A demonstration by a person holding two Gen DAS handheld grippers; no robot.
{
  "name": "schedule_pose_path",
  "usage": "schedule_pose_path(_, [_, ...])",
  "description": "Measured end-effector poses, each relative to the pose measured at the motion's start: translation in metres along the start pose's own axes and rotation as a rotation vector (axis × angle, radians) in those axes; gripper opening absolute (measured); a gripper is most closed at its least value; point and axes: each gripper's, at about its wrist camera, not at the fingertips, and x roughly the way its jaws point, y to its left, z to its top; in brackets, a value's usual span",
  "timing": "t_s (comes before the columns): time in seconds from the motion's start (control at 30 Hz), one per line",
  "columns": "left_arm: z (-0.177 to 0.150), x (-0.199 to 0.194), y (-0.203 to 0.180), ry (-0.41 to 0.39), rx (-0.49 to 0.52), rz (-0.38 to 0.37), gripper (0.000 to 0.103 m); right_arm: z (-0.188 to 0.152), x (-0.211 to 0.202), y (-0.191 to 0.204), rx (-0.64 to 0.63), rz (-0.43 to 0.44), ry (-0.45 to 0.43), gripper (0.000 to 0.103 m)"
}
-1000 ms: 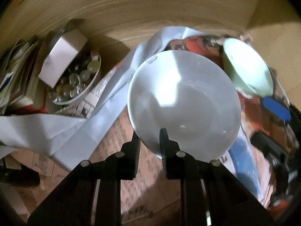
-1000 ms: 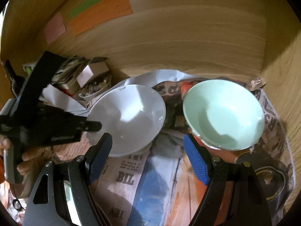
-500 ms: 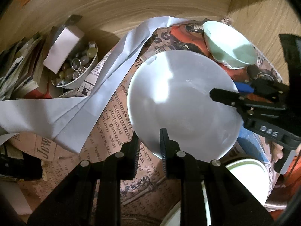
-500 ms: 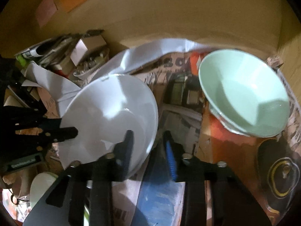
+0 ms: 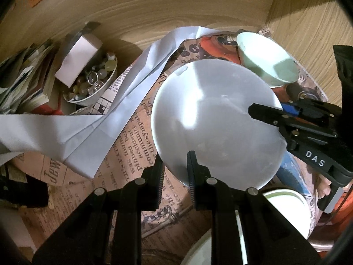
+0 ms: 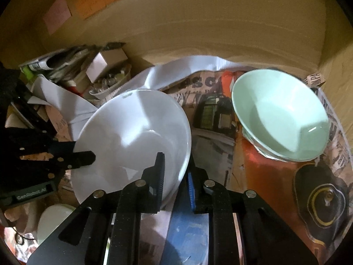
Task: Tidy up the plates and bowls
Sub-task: 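Lift the white bowl with both tools and carry it over the pale grey bowl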
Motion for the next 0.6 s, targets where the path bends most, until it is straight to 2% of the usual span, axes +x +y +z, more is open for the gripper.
schedule_pose_path(0.3, [-0.011, -0.039, 0.001, -0.096, -0.018, -0.014, 0.02, -0.001, -0.037, 0.02, -0.025, -0.013, -0.091, 0.016])
schedule_pose_path(0.6, [-0.037, -0.083, 0.008, -0.197, -0.044, -0.012, 0.02, -0.01, -0.07, 0.052, -0.069, -0.005, -0.155, 0.017])
